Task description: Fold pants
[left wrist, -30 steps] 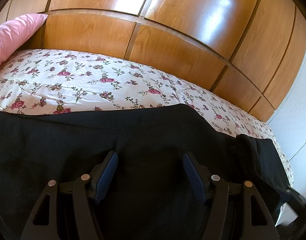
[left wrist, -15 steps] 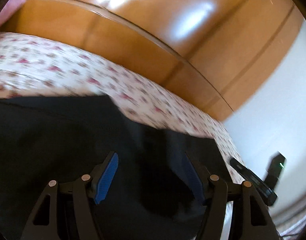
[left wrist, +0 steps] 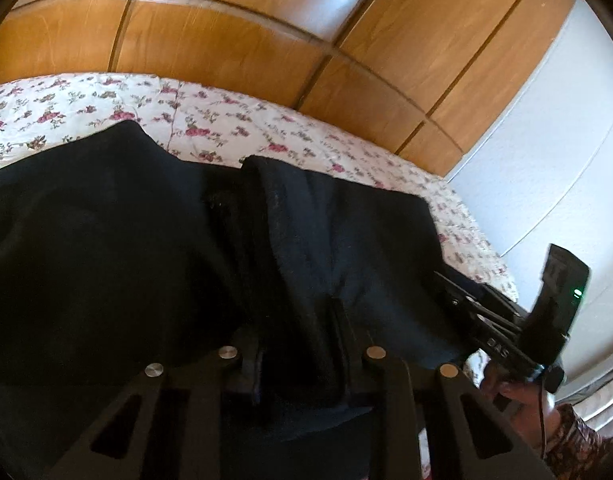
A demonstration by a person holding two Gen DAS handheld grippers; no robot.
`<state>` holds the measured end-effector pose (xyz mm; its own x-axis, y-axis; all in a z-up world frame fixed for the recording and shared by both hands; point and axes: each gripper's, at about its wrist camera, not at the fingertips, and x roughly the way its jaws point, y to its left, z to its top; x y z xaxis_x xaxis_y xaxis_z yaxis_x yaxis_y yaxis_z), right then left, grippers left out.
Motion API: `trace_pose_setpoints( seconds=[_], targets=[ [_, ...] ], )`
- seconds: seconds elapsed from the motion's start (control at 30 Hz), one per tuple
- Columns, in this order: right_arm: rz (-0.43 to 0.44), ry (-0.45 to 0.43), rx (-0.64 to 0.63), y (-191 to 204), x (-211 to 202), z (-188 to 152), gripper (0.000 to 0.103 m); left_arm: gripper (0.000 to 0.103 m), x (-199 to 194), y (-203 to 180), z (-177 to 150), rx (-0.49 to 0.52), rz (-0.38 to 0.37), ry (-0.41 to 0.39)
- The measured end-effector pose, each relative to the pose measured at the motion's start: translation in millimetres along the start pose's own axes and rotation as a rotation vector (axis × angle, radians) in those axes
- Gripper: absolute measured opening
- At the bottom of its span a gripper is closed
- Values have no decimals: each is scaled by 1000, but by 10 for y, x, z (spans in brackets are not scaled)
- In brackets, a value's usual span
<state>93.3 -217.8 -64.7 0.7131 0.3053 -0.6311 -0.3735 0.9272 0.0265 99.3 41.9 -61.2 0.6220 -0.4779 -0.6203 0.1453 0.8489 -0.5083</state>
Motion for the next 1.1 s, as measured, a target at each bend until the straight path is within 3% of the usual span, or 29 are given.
trace_pose_setpoints(
  seconds=[0.17, 0.23, 0.43, 0.6, 0.77, 0.87, 1.1],
  targets=[
    [7, -11, 5, 36, -77, 5, 45, 23, -267, -68, -216, 17, -9, -62],
    [25, -8, 4, 63, -47, -4, 47, 24, -219, 2, -292, 8, 19, -39],
    [-1, 3, -26, 140, -54, 30, 53, 31, -184, 86, -283, -38, -23, -48],
    [-7, -101, -12, 194, -244, 240, 53, 31, -105, 35, -188, 4, -15, -60],
    [60, -35, -6, 272, 73, 445, 53, 33, -61, 95, -166, 9, -18, -61],
    [31, 62, 70, 179, 411, 410, 50, 35, -102, 162, -188, 2, -42, -63],
    [0, 15, 1, 273, 409, 264, 50, 39, -285, 163, -229, 14, -16, -81]
  ],
)
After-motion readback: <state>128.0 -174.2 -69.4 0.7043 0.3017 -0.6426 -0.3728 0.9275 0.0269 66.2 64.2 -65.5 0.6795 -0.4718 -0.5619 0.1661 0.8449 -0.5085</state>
